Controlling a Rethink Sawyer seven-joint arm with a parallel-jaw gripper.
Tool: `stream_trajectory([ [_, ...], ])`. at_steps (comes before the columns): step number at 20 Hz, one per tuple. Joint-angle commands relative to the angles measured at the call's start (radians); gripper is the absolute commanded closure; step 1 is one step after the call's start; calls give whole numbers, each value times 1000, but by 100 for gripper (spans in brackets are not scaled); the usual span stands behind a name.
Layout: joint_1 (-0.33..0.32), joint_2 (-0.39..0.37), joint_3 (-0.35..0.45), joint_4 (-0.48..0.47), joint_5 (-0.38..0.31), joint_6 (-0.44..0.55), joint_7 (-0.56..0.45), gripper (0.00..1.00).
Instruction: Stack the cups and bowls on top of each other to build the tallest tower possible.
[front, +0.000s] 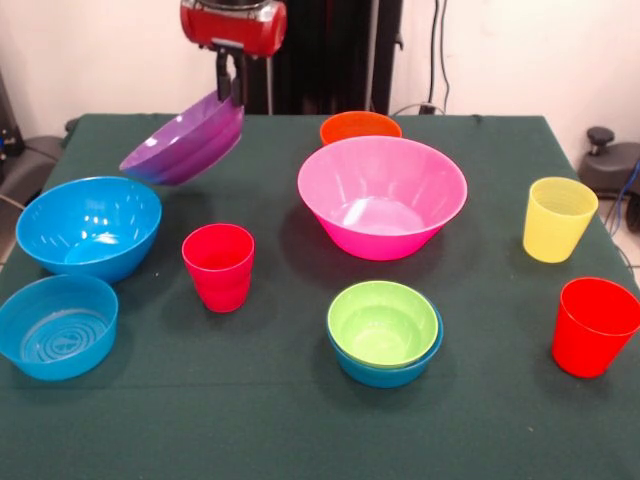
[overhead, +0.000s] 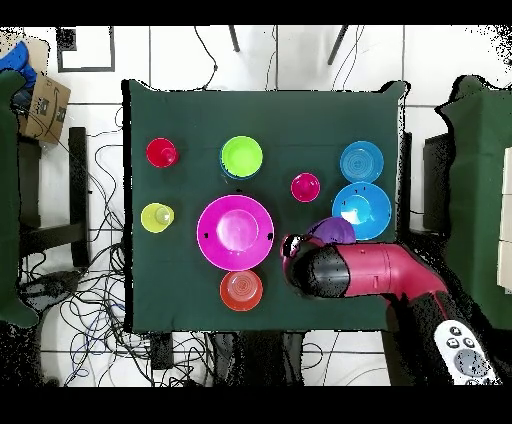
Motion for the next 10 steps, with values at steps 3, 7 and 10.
stream_trajectory([
  [3, 9, -115, 123, 60, 118, 183, -161, 100],
  [7, 27, -154, 139, 50, 158, 218, -145, 100],
  [10, 49, -131, 136, 18, 146, 208, -117, 100],
])
